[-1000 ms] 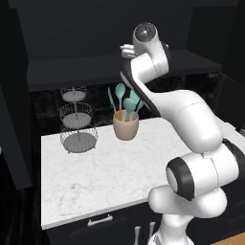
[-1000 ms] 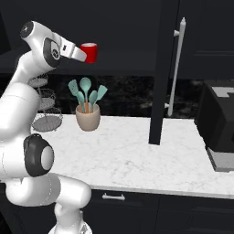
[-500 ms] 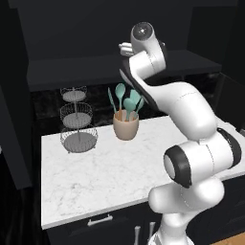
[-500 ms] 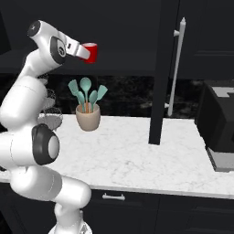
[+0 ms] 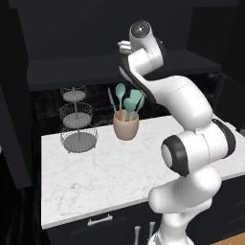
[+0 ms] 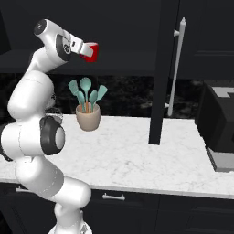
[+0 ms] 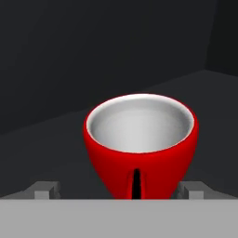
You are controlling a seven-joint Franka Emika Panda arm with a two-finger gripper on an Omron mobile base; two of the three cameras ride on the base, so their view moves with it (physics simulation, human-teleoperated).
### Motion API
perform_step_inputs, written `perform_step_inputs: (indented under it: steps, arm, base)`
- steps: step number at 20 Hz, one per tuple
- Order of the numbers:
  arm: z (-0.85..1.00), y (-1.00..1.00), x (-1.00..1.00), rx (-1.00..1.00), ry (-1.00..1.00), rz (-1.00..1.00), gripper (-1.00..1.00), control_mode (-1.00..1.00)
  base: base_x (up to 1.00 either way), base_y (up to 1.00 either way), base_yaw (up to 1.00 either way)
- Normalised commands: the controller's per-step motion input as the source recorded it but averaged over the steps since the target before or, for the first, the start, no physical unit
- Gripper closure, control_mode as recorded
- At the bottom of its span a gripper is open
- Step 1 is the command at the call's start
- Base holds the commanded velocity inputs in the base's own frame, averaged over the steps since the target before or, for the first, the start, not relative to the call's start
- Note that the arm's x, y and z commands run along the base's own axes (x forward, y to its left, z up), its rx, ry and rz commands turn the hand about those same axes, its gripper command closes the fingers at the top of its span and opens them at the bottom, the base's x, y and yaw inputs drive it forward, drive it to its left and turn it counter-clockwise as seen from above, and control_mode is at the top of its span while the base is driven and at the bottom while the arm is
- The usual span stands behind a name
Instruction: Gather all objects into one cabinet and sort the glasses and bowls to opposite sides.
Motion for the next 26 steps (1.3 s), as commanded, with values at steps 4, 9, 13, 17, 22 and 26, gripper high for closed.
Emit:
perform_step_inputs:
  steps: [4,9,13,17,22,26]
  arm:
    - [-0.03,0.00,0.32,0.00,0.00,-0.01,1.00,-1.00]
    - [-0.04,-0.14,0.24,0.00,0.00,-0.02,1.00,-1.00]
    - [-0.02,-0.19,0.14,0.00,-0.01,-0.02,1.00,-1.00]
    - [-0.03,-0.09,0.00,0.00,-0.02,0.00,1.00,-1.00]
    - [-0.01,-0.05,-0.03,0.00,-0.04,0.00,1.00,-1.00]
    - [0.00,0.00,-0.32,0.00,-0.08,0.00,1.00,-1.00]
  base:
    - [0.00,0.00,0.00]
    - [0.00,0.00,0.00]
    - [0.00,0.00,0.00]
    - [0.00,0.00,0.00]
    - [0.00,0.00,0.00]
    - [0.00,0.00,0.00]
